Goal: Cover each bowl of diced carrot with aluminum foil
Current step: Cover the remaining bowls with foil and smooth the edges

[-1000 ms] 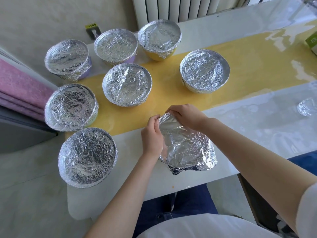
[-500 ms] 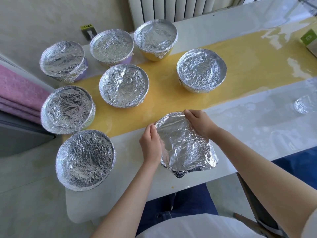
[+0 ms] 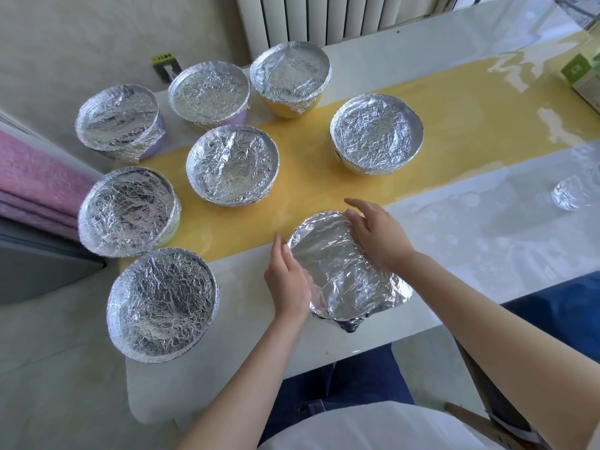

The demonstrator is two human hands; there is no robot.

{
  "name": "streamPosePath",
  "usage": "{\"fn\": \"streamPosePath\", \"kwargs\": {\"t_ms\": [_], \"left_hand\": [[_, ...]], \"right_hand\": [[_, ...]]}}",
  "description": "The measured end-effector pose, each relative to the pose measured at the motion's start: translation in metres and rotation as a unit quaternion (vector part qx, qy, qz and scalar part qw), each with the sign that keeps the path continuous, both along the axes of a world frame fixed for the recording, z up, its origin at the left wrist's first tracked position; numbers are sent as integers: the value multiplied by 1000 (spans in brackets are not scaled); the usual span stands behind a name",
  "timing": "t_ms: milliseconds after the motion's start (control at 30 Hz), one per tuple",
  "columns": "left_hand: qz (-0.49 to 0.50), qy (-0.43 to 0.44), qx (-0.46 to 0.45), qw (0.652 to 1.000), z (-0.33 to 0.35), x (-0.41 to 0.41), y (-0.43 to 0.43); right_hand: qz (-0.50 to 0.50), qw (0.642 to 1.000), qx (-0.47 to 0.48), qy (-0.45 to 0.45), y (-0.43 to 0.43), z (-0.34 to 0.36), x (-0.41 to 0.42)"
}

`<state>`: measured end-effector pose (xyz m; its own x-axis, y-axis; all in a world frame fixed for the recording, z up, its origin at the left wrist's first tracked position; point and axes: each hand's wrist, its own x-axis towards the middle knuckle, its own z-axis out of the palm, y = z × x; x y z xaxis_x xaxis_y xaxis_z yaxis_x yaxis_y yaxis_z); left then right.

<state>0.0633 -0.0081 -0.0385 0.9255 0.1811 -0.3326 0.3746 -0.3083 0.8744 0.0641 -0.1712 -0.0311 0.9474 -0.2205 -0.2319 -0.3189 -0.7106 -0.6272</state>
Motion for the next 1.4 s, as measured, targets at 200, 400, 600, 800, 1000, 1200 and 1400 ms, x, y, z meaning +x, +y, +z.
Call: {"fn": "streamPosePath", "kwargs": {"t_ms": [200,400,600,800,1000,1200,1400], "left_hand": [[13,77,-43,996,-4,-39,10],[-95,-77,-2,992,7,-7,19],[-252,-19,-73,965,-10,32,10],[-228,-42,-40,972,-21,34,9],[-229,-65,-30,971,-17,31,8],[-211,-78,-23,974,-23,32,10],[-195,-61,-30,978,-23,32,10]], "right_hand": [[-85,994,-2,-65,7,-4,-28],[-195,971,103,-94,13,-13,-55],[-267,924,248,-118,20,-20,-58],[-258,913,293,-118,24,-24,-54],[-247,922,271,-126,23,-33,-53],[-130,975,81,-161,18,-26,-61],[261,923,-173,-224,10,-33,-98]]}}
